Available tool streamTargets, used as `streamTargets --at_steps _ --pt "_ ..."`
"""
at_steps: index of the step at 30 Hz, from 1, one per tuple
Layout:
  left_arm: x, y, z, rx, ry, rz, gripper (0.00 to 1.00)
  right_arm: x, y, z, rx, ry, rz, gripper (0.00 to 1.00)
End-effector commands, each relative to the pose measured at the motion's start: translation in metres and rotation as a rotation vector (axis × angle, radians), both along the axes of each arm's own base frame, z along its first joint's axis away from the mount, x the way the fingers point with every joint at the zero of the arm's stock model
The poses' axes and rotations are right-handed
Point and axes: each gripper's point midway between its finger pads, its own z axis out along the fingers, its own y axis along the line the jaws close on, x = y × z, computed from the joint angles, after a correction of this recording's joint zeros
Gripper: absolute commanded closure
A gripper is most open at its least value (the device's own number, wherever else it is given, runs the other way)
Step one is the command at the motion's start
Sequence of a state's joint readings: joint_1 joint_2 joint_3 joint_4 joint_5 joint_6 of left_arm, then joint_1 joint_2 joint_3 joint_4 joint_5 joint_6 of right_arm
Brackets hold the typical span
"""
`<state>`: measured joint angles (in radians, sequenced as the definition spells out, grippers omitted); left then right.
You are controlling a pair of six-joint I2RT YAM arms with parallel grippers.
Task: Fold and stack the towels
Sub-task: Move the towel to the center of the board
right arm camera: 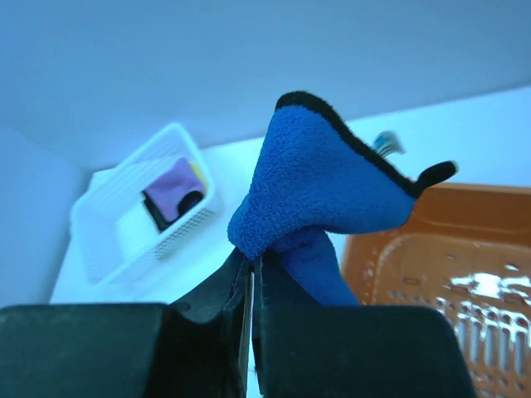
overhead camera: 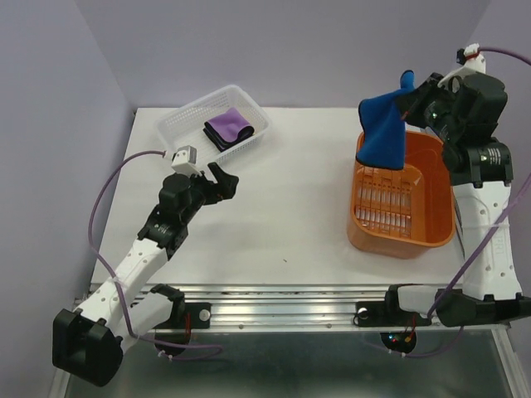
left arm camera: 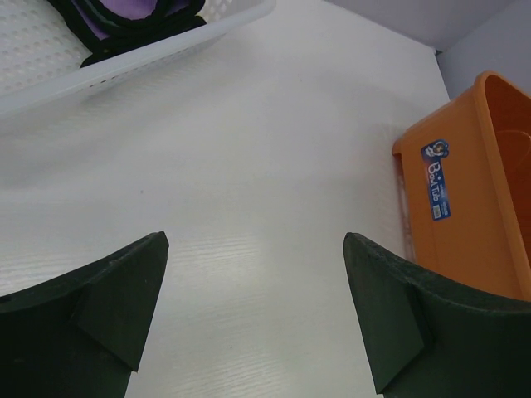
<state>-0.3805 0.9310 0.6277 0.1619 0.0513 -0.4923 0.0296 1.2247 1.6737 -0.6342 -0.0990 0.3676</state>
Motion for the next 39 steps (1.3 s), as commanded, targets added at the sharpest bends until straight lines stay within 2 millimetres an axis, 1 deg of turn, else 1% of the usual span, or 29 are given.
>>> streamTargets --at_steps 1,2,3,4,5,6,7,9,10,11,12,13,14,15,16,18,19,20,21,22,24,26,28,31,32,35,36,37,39 --pt "-0.008 0.004 0.021 -0.037 -0.039 0.023 0.01 -0.011 0.06 0.053 0.044 -0.107 0.296 0.99" --pt "-0.009 0.007 0.023 -0.038 -0.036 0.033 0.01 -0.012 0.071 0.06 0.055 -0.124 0.344 0.99" --pt "-0.011 0.009 0.025 -0.043 -0.033 0.043 0.01 -0.019 0.085 0.08 0.06 -0.172 0.405 0.99" --pt "-0.016 0.011 0.028 -0.056 -0.029 0.049 0.01 -0.018 0.117 0.077 0.065 -0.161 0.492 0.99" --pt "-0.016 0.017 0.029 -0.057 -0.029 0.086 0.01 -0.021 0.134 0.083 0.053 -0.18 0.537 0.99" --pt "-0.018 0.02 0.032 -0.072 -0.029 0.106 0.01 -0.038 0.169 0.092 0.054 -0.204 0.644 0.99" --pt "-0.021 0.024 0.038 -0.082 -0.041 0.12 0.01 -0.043 0.186 0.092 0.051 -0.208 0.702 0.99" --pt "-0.027 0.03 0.033 -0.081 -0.009 0.149 0.01 -0.054 0.219 0.084 0.063 -0.195 0.817 0.99" --pt "-0.03 0.036 0.031 -0.1 0.015 0.192 0.01 -0.049 0.226 0.069 0.063 -0.177 0.828 0.99" --pt "-0.032 0.04 0.029 -0.108 0.027 0.214 0.01 -0.052 0.222 0.068 0.063 -0.187 0.808 0.99" --pt "-0.034 0.042 0.025 -0.12 0.044 0.233 0.01 -0.046 0.219 0.053 0.062 -0.164 0.771 0.99" --pt "-0.036 0.047 0.017 -0.133 0.08 0.271 0.01 -0.034 0.215 0.019 0.053 -0.114 0.711 0.98" --pt "-0.037 0.049 0.013 -0.136 0.096 0.29 0.01 -0.028 0.207 -0.002 0.051 -0.078 0.65 0.96" --pt "-0.037 0.052 0.008 -0.132 0.111 0.306 0.01 -0.023 0.185 -0.009 0.035 -0.078 0.517 0.89" --pt "-0.039 0.053 0.0 -0.124 0.136 0.313 0.01 -0.019 0.177 -0.068 0.022 0.047 0.459 0.87" --pt "-0.041 0.053 -0.009 -0.129 0.163 0.322 0.01 -0.018 0.153 -0.118 -0.014 0.137 0.324 0.75" --pt "-0.043 0.051 -0.017 -0.126 0.181 0.315 0.01 -0.024 0.144 -0.142 -0.029 0.184 0.29 0.67" --pt "-0.044 0.051 -0.02 -0.132 0.191 0.316 0.01 -0.028 0.133 -0.182 -0.069 0.26 0.244 0.35" --pt "-0.045 0.05 -0.025 -0.129 0.202 0.312 0.01 -0.032 0.131 -0.196 -0.086 0.287 0.245 0.14" --pt "-0.046 0.049 -0.033 -0.124 0.226 0.307 0.01 -0.033 0.124 -0.207 -0.116 0.319 0.22 0.0" --pt "-0.047 0.047 -0.042 -0.116 0.251 0.299 0.01 -0.034 0.121 -0.21 -0.157 0.339 0.221 0.0" --pt "-0.048 0.043 -0.054 -0.107 0.282 0.28 0.01 -0.035 0.128 -0.197 -0.158 0.328 0.27 0.0" --pt "-0.049 0.038 -0.063 -0.101 0.307 0.254 0.01 -0.038 0.14 -0.184 -0.154 0.29 0.338 0.0" --pt "-0.053 0.027 -0.077 -0.099 0.34 0.193 0.01 -0.044 0.157 -0.178 -0.196 0.258 0.386 0.0" --pt "-0.053 0.023 -0.078 -0.105 0.34 0.173 0.01 -0.045 0.162 -0.18 -0.222 0.26 0.392 0.0" --pt "-0.065 0.002 -0.093 -0.115 0.391 0.081 0.01 -0.052 0.181 -0.205 -0.315 0.307 0.341 0.0" --pt "-0.069 -0.003 -0.097 -0.12 0.404 0.064 0.02 -0.051 0.185 -0.222 -0.338 0.345 0.321 0.0" --pt "-0.078 -0.011 -0.11 -0.114 0.434 0.032 0.04 -0.052 0.187 -0.232 -0.355 0.367 0.304 0.0" --pt "-0.081 -0.019 -0.115 -0.136 0.442 0.017 0.06 -0.056 0.194 -0.252 -0.38 0.396 0.257 0.0"
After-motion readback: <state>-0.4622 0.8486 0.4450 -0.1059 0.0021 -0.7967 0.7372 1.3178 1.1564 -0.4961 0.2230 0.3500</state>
